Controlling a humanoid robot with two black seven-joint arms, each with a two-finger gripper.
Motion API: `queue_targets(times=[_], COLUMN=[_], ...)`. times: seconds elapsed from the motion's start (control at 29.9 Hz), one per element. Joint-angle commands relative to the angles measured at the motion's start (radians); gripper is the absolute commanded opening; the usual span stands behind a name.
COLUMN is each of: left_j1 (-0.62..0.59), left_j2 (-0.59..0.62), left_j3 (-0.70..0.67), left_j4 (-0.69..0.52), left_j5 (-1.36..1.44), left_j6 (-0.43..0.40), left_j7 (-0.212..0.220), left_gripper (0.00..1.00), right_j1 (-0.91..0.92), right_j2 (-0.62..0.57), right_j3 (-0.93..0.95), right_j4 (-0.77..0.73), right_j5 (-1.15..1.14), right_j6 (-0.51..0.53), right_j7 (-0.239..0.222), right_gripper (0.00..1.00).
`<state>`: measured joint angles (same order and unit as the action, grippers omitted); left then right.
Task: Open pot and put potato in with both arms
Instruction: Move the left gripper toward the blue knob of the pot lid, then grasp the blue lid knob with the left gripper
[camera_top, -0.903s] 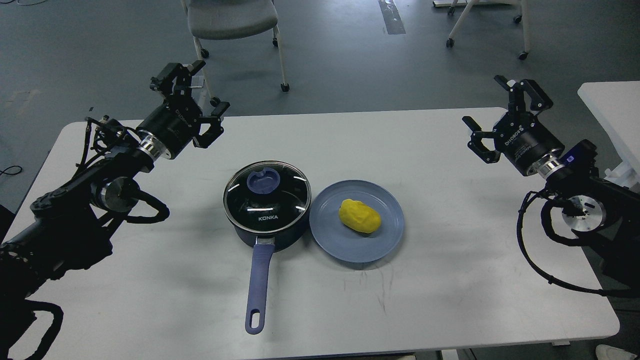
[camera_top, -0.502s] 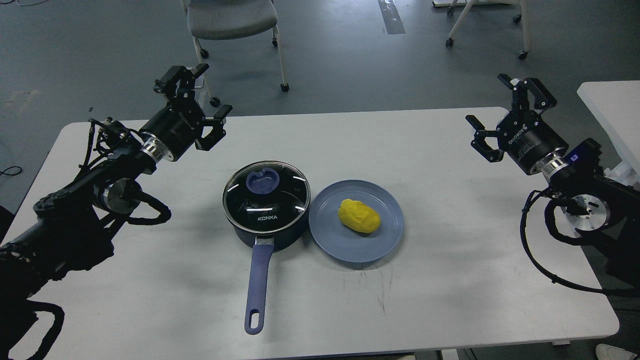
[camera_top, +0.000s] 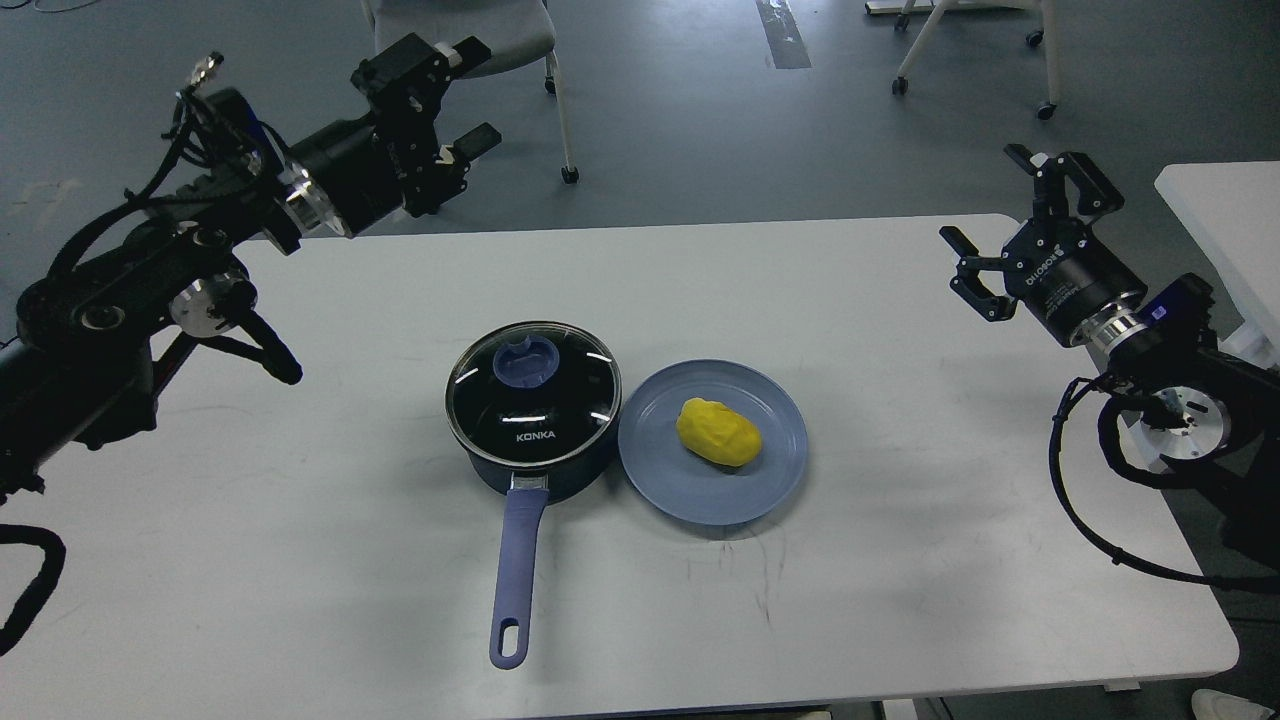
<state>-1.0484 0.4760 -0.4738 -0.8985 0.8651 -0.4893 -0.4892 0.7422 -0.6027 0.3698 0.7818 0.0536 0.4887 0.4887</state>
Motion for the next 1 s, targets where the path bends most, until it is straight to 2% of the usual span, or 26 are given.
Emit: queue_targets(times=[0.0,0.13,0.27,0.53,0.8,0.97], left_j1=[-0.024,-0.022,-0.025,-0.062,-0.048,-0.036], left_j2=[0.047,0.090,0.112,0.099,0.072,0.072], left_j3=[0.000,0.035,0.098,0.250,0.276,0.277], left_j4=[-0.173,-0.334,-0.384,-0.355,-0.266,-0.260], left_j5=[0.291,0.734,0.948,1.103,1.181,1.178], left_j6=[0.001,0.037,0.038,0.037,0.038,0.038], left_j7=[0.000,0.000,0.000,0.000,0.000,0.000], left_gripper=[0.98,0.98,0.98,0.98,0.98,0.98], right_j1=[-0.003,-0.003,-0.003,-0.001,-0.003,-0.003], right_j2=[-0.006,-0.006,-0.009,-0.012,-0.031,-0.037], right_j3=[0.000,0.000,0.000,0.000,0.000,0.000], right_j4=[0.000,0.002,0.002,0.004,0.007,0.007], right_j5=[0.000,-0.001,-0.001,-0.001,0.000,0.000], right_j6=[0.000,0.000,0.000,0.000,0.000,0.000], right_j7=[0.000,0.000,0.000,0.000,0.000,0.000], right_gripper=[1.00,1.00,1.00,1.00,1.00,1.00])
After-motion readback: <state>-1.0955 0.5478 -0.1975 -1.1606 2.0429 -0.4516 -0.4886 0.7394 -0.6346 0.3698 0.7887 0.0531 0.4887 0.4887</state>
